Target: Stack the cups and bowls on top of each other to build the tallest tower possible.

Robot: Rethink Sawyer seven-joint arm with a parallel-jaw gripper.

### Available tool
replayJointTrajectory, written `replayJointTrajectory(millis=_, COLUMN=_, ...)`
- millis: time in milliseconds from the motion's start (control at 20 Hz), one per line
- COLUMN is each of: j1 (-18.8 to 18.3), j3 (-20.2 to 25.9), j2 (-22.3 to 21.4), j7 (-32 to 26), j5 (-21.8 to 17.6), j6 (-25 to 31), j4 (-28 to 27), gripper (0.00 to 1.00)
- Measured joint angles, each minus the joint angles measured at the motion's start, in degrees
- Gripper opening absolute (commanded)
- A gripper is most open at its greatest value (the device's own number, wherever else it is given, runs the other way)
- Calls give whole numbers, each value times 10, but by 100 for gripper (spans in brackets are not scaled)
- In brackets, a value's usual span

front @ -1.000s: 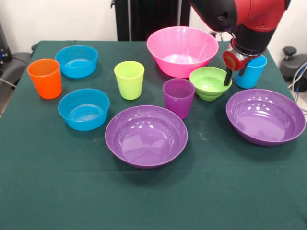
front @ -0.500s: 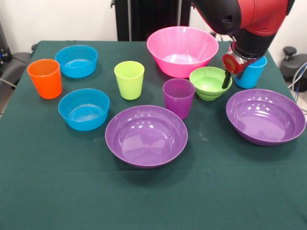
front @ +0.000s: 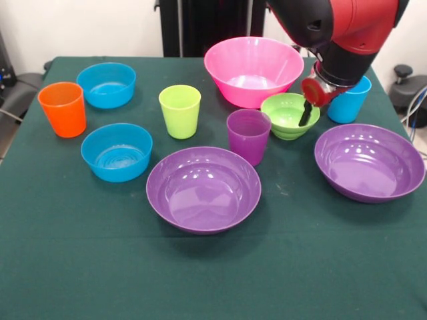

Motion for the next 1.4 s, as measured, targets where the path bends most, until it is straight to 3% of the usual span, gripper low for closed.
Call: replayJointTrajectory(millis=1400, j1=27, j3=-54, j2=26, j7=0, j5=37, j6=0, j4=-31, gripper=100)
